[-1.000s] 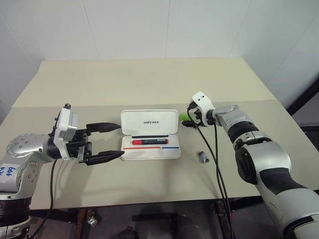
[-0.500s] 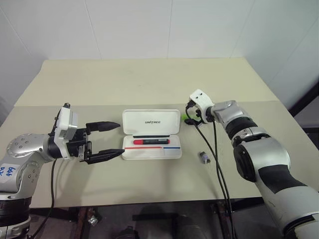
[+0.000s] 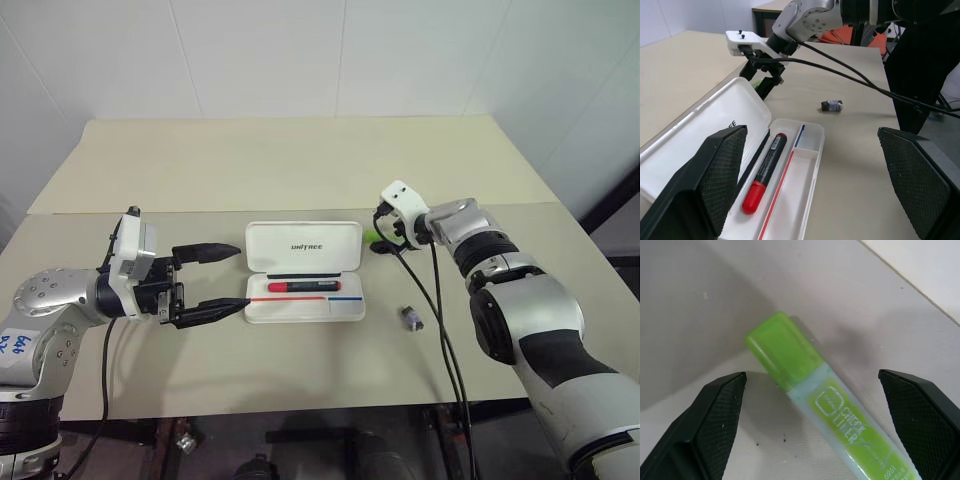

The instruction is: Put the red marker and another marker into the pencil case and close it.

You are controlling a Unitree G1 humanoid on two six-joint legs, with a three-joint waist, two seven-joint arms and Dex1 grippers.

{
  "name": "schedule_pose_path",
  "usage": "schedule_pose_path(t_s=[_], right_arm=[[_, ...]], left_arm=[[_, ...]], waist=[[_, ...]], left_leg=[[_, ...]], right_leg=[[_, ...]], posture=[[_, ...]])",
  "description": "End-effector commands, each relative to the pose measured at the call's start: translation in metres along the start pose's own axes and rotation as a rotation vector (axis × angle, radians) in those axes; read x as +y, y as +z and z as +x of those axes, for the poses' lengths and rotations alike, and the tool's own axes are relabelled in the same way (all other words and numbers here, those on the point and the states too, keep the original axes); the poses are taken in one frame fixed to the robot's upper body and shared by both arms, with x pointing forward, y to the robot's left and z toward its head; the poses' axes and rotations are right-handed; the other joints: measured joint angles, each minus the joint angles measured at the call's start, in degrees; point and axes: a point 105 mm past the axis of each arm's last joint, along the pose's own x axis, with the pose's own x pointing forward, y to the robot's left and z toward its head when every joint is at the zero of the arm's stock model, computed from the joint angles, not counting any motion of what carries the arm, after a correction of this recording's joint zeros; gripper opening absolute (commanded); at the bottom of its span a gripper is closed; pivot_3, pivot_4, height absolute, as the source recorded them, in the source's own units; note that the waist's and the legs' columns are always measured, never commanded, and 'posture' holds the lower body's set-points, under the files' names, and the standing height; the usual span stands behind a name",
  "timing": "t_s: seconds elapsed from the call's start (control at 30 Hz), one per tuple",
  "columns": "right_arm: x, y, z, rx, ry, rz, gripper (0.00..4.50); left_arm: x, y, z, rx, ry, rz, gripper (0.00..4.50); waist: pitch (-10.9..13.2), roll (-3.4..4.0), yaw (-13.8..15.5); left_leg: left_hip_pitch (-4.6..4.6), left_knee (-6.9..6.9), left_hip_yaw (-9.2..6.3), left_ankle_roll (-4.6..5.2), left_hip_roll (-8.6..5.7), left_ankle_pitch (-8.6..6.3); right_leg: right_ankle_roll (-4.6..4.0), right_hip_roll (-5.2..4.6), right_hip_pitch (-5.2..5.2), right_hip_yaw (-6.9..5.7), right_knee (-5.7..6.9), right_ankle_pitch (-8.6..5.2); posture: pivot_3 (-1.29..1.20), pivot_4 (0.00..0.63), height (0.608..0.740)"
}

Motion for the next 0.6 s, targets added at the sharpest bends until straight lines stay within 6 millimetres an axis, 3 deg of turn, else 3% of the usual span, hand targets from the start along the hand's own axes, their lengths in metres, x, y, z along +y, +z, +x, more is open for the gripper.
schedule_pose_path(t_s=[0.03,0.3,0.4,0.6], right_arm=[[0.0053,-0.0179,0.0028,0.079,0.042,0.009,4.5],[0.0061,-0.0215,0.0063,0.074,0.021,0.063,4.5],[0.0062,-0.0215,0.0078,0.062,0.008,0.088,3.91],[0.0046,-0.0182,0.0083,0.041,-0.012,0.106,1.97]], left_arm=[[-0.0021,0.0107,0.002,-0.023,-0.016,0.053,4.45],[-0.0011,0.0105,0.0035,-0.026,-0.019,0.055,4.45],[-0.0012,0.0106,0.0032,-0.025,-0.019,0.055,4.5],[-0.0018,0.0117,0.0038,-0.024,-0.02,0.058,4.5]], waist=[[0.0,0.0,0.0],[0.0,-0.02,0.0],[0.0,-0.05,0.0],[-0.1,-0.13,0.2]], left_leg=[[0.0,0.0,0.0,0.0,0.0,0.0],[0.01,0.0,0.0,0.0,0.0,0.0],[0.01,0.01,0.01,0.0,0.0,0.0],[0.02,0.06,-0.04,-0.02,0.0,0.01]], right_leg=[[0.0,0.0,0.0,0.0,0.0,0.0],[0.0,0.0,0.0,0.0,0.01,0.0],[-0.01,0.0,0.0,0.0,0.02,0.0],[-0.01,-0.01,0.02,-0.01,0.09,0.0]], posture=[[0.0,0.15,0.74],[0.0,0.15,0.74],[0.0,0.15,0.74],[0.0,0.15,0.74]])
